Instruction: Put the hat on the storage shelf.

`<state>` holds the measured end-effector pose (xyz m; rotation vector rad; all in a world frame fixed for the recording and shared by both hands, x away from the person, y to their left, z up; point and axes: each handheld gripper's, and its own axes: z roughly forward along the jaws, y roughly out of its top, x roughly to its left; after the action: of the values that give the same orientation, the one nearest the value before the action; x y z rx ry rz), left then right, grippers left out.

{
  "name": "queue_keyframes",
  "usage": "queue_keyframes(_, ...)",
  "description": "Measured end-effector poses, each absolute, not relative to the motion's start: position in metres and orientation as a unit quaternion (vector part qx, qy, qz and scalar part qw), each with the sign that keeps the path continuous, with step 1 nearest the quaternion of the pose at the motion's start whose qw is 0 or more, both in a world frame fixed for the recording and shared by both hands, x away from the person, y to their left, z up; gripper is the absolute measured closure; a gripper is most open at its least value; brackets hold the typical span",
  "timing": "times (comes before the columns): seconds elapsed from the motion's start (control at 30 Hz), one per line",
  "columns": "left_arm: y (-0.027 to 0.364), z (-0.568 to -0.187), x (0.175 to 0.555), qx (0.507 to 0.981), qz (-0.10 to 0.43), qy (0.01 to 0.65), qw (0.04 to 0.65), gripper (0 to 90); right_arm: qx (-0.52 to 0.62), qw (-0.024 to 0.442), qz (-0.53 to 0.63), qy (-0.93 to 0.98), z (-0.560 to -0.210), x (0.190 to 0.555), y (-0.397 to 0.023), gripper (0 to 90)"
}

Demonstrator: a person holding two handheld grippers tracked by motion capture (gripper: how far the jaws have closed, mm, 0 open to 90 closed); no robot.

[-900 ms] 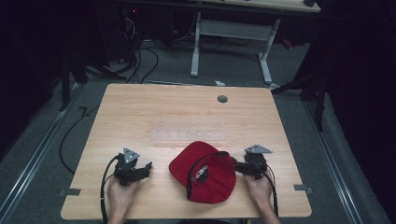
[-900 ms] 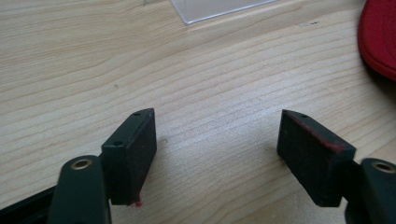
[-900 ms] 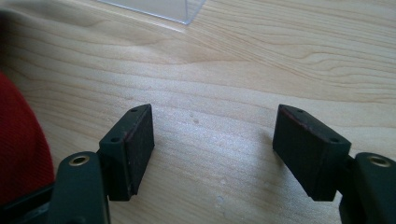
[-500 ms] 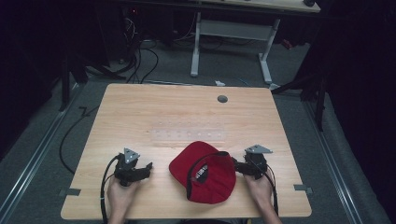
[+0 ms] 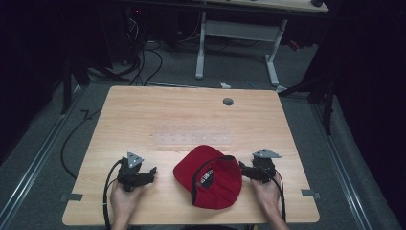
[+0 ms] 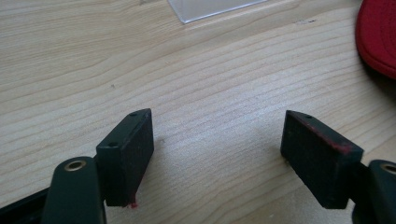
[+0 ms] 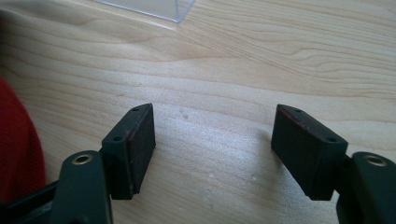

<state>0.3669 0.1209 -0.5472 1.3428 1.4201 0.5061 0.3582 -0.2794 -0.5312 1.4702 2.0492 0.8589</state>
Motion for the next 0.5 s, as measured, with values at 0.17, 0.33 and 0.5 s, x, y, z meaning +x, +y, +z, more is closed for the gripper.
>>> queue_keyframes(0.17,0.121,-0.547,0.367,0.563,0.212,0.596,0.532,25.8,0.536,0.236,0.312,0.748,-0.531,0.359,-0.280,30.1)
queue_keyframes(0.33,0.121,-0.547,0.367,0.563,0.213,0.596,0.532,25.7,0.539,0.235,0.320,0.743,-0.528,0.356,-0.285,32.7)
queue_keyframes(0.5,0.121,-0.547,0.367,0.563,0.212,0.596,0.532,25.5,0.537,0.234,0.346,0.733,-0.518,0.352,-0.292,35.2)
